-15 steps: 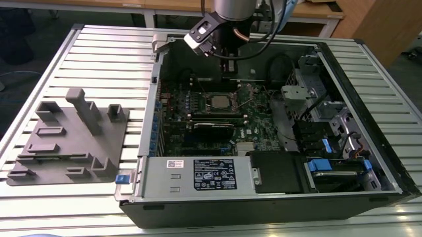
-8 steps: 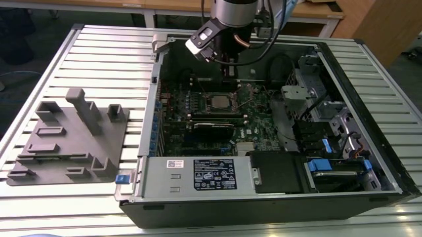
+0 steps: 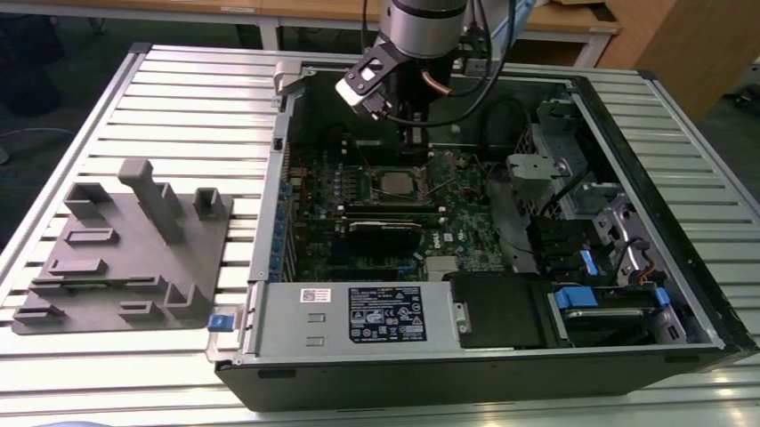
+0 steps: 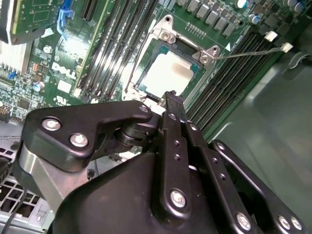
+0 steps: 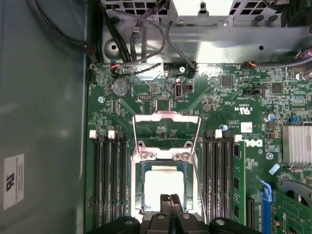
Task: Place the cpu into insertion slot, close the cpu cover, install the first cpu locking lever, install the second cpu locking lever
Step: 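Place the cpu into insertion slot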
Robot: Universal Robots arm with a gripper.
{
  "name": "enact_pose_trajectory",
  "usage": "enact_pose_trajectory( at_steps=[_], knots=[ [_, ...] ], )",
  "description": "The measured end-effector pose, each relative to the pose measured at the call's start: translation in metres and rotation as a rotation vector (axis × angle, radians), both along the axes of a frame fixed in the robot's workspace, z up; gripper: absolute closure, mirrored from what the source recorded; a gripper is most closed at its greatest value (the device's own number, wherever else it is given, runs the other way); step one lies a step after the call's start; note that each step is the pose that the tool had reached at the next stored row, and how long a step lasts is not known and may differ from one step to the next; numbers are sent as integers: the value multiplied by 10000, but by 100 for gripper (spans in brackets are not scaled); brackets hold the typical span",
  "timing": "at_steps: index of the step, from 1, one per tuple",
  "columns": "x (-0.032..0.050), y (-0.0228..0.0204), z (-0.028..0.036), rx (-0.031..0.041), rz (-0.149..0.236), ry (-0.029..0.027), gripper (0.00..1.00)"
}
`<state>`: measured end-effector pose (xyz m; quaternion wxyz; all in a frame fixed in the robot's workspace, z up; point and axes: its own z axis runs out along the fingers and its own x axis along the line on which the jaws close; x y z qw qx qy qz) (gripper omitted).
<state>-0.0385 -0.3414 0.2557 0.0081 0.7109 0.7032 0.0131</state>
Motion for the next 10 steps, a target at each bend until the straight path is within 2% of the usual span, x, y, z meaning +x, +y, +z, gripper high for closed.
enact_pose_trajectory(
  at_steps=[3, 7, 10],
  knots=[
    [24, 0, -14, 0, -2, 20, 89],
    [24, 0, -85, 0, -2, 22, 89],
    [24, 0, -94, -1, 3, 25, 89]
  ],
)
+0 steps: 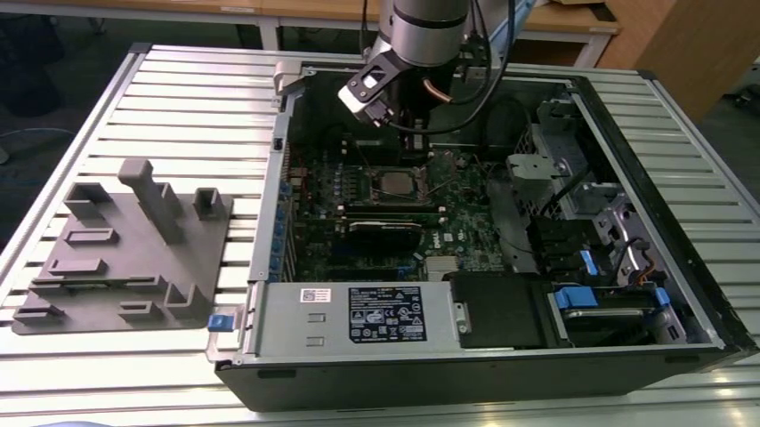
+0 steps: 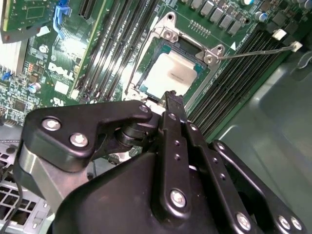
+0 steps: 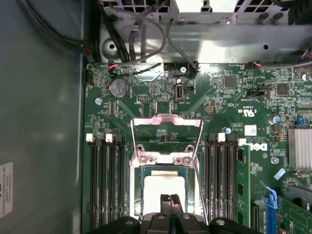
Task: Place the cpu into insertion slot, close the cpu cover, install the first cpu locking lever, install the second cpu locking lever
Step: 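Place the cpu into insertion slot, then close the cpu cover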
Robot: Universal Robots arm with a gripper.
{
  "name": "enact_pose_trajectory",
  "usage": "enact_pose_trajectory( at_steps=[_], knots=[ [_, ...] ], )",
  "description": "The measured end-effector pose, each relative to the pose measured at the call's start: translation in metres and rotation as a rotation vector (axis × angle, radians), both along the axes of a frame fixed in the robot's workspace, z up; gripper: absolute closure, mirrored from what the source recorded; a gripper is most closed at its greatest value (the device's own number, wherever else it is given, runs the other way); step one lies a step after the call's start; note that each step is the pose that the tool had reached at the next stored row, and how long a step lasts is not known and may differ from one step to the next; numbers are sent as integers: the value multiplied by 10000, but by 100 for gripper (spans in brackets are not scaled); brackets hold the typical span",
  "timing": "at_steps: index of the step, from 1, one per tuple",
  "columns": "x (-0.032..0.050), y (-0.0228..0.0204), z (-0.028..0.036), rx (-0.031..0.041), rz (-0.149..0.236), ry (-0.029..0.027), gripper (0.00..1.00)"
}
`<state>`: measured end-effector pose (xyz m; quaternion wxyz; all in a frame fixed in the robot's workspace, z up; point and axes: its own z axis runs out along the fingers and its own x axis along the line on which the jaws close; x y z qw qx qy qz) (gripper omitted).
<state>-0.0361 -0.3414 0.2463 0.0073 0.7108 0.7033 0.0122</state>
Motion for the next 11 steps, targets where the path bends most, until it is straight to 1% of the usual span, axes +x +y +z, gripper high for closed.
enact_pose_trajectory(
  at_steps=[2, 4, 9, 11],
  knots=[
    [0, 0, -1, 0, 5, 0, 89],
    [0, 1, -32, 3, 6, -1, 89],
    [0, 0, -37, 2, 6, -1, 89],
    [0, 0, -54, 1, 6, -1, 89]
  ],
)
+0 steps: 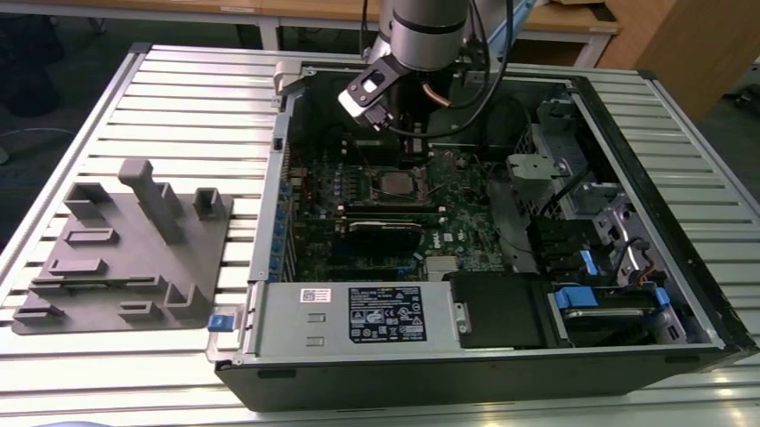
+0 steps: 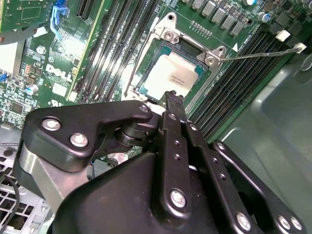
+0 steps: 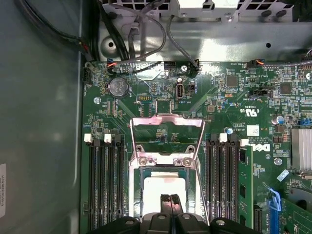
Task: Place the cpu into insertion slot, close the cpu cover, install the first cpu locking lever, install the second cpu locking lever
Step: 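Close the cpu cover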
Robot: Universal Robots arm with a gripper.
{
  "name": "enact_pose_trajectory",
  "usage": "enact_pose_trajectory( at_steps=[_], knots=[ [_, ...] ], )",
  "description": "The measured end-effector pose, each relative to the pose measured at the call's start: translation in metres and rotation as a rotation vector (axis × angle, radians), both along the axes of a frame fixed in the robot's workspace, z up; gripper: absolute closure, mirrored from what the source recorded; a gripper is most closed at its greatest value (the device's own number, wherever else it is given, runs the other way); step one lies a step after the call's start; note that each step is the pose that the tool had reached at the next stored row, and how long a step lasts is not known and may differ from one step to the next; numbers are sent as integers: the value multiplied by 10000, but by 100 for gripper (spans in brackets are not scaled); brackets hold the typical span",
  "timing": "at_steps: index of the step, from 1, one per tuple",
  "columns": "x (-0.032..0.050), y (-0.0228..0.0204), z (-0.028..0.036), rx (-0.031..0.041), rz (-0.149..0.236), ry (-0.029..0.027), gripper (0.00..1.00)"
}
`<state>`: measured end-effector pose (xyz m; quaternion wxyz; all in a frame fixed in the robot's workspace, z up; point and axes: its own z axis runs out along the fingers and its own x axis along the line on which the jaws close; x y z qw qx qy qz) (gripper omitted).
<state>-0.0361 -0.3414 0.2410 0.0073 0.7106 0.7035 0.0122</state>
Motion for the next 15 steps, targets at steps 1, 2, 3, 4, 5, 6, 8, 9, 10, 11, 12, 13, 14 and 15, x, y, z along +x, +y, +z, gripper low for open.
enact_pose_trajectory(
  at_steps=[1, 2, 3, 4, 5, 6, 8, 9, 10, 11, 12, 13, 14, 15],
  knots=[
    [0, 0, 0, 0, 0, 0, 89],
    [0, 0, -1, 0, 0, 0, 89],
    [0, 0, -2, 0, 0, 0, 89],
    [0, 0, -2, 0, 0, 0, 89],
    [0, 0, -3, 1, 0, 0, 89],
    [0, 0, -3, 0, 0, 0, 89],
    [0, 0, -4, 0, 0, 0, 89],
    [0, 0, -6, 1, 0, 0, 89],
    [0, 0, -1, 0, 0, 0, 89],
    [0, 0, 8, 2, 0, -1, 89],
    [0, 0, 18, 1, 0, -1, 89],
    [0, 0, 30, 1, 0, -1, 89],
    [0, 0, 42, 0, 0, 0, 89],
    [0, 0, 52, 0, 0, 0, 89]
  ],
)
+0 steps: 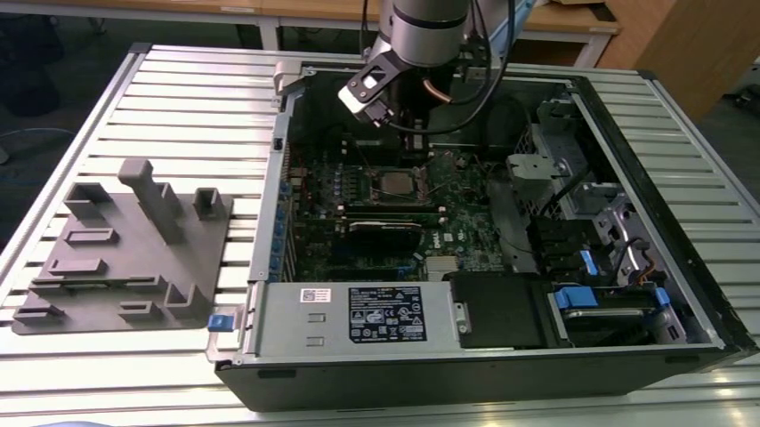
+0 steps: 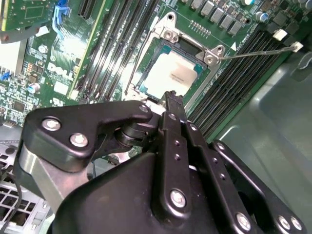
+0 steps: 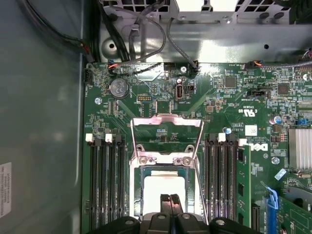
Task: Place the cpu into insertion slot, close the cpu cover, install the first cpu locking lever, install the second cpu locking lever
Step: 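Close the cpu cover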
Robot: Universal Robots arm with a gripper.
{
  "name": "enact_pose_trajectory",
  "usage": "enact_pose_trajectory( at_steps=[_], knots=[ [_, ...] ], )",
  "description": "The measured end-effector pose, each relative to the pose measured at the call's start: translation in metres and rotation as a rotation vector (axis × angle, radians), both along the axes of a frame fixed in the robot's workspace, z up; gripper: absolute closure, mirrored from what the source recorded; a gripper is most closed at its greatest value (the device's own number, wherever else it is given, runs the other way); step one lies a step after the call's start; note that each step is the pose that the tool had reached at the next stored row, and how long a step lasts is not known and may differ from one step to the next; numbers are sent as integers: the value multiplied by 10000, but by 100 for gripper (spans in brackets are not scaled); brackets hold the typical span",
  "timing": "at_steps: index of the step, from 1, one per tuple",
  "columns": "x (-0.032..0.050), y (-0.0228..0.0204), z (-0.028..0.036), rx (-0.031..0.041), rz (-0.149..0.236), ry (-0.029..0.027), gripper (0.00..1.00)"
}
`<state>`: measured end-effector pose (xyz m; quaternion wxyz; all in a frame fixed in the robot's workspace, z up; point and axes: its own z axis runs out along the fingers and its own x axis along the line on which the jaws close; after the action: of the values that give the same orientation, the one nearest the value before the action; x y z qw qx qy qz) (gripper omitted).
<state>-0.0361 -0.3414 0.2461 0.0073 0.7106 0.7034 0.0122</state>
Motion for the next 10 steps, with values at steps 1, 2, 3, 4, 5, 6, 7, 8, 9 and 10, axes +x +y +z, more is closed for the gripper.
enact_pose_trajectory(
  at_steps=[1, 2, 3, 4, 5, 6, 7, 8, 9, 10],
  knots=[
    [0, 0, 3, 1, 0, 0, 89],
    [0, 0, 7, 1, 0, 0, 89],
    [0, 0, 13, 1, 0, 0, 89],
    [0, 0, 19, 1, 0, 1, 89],
    [0, 0, 27, 2, 0, 1, 89],
    [0, 0, 38, 1, 1, 1, 89],
    [0, 0, 48, 1, 0, 1, 89],
    [0, 0, 59, 1, 0, 2, 89],
    [0, 0, 68, 1, 0, 2, 89],
    [0, 0, 77, 1, 0, 2, 89]
  ],
)
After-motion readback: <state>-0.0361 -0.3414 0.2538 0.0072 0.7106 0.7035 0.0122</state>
